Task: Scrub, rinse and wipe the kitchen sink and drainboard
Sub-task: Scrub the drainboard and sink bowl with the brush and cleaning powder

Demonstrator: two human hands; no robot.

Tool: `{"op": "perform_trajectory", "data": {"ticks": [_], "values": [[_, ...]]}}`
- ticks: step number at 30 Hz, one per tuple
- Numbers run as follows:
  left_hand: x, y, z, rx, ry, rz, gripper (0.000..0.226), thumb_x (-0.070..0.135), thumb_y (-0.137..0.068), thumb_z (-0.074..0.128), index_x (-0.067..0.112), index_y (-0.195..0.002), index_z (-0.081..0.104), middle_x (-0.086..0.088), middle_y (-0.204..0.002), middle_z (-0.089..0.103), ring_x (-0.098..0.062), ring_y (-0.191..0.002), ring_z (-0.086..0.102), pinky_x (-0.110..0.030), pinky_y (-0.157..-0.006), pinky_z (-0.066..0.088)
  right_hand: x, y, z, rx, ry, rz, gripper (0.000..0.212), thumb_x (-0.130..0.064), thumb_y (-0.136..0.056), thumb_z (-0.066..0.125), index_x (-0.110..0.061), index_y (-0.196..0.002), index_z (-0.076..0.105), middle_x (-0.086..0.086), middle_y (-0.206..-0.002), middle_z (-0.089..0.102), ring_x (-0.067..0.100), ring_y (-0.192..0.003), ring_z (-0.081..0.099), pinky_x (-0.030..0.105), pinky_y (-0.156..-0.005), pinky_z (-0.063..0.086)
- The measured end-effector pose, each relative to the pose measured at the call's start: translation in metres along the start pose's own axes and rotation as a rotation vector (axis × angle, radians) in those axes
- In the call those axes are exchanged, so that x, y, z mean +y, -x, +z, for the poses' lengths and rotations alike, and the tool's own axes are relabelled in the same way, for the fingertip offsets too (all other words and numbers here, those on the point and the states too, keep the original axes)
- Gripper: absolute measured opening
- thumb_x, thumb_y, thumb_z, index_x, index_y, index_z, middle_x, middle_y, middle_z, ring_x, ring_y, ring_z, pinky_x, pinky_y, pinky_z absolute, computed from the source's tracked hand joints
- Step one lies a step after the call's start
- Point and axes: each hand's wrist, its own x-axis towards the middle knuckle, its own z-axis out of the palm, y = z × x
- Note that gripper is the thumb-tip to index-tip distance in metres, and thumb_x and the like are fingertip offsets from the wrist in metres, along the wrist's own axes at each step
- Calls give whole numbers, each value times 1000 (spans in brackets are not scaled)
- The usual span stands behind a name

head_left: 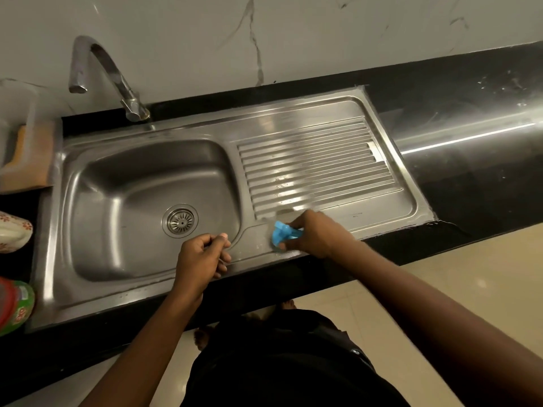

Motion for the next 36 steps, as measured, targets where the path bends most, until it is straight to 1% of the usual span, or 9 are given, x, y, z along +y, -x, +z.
{"op": "perform_trajectory", "data": {"ticks": [6,9,11,16,22,27,30,33,36], "values": [[-2,3,11,-1,-30,-2,27,27,-103,62,6,-90,73,-9,-69,71,-20,-58,61,-31,-53,48,89,9,-79,-26,68,143,54,-46,-82,84,-14,-125,75,4,-102,74,15,-87,66,32,-79,56],[0,1,18,-4,-25,-14,27,26,-103,63,5,-89,73,-8,-67,71,-22,-59,61,-31,-53,48,72,15,-68,-34,-10,104,51,-47,-81,85,-16,-121,77,-1,-98,74,7,-81,64,23,-67,48],[3,0,23,-14,-25,-15,27,27,-103,63,5,-89,73,-9,-68,71,-22,-59,61,-31,-53,49,40,10,-44,-61,-58,43,50,-50,-78,87,-18,-115,79,0,-96,74,8,-80,65,23,-64,44],[12,-4,34,-11,-18,4,28,27,-103,62,5,-90,73,-11,-70,70,-21,-57,60,-29,-51,47,-15,17,16,-28,-129,-69,60,-59,-78,82,-27,-127,71,-4,-114,73,13,-92,66,36,-86,57],[10,-6,38,-19,-28,-2,27,28,-103,63,6,-89,74,-13,-73,72,-22,-59,61,-32,-54,49,74,38,-42,35,-148,79,47,-52,-83,80,-26,-120,69,-11,-99,71,1,-81,67,28,-82,58],[9,-6,42,-33,-50,-7,27,28,-103,62,8,-90,74,-12,-73,72,-21,-59,62,-32,-54,49,145,39,-88,207,-118,254,57,-48,-86,78,-15,-131,66,0,-104,71,4,-80,64,26,-70,52],[9,-6,46,-38,-53,-11,27,28,-103,63,7,-90,74,-11,-72,72,-21,-59,62,-31,-54,49,133,34,-71,294,-189,250,56,-49,-87,76,-18,-133,65,4,-115,73,6,-83,66,31,-75,58],[11,-6,52,-48,-55,-7,28,28,-103,63,7,-89,75,-8,-69,71,-21,-58,62,-31,-53,49,97,26,-35,372,-226,190,54,-57,-87,73,-25,-130,66,0,-108,75,9,-83,70,40,-79,64],[13,-7,58,-52,-56,-8,28,28,-103,63,7,-88,74,-8,-68,71,-21,-58,61,-31,-53,49,61,27,1,309,-218,84,58,-63,-87,70,-33,-136,63,0,-116,75,12,-90,72,42,-84,64]]}}
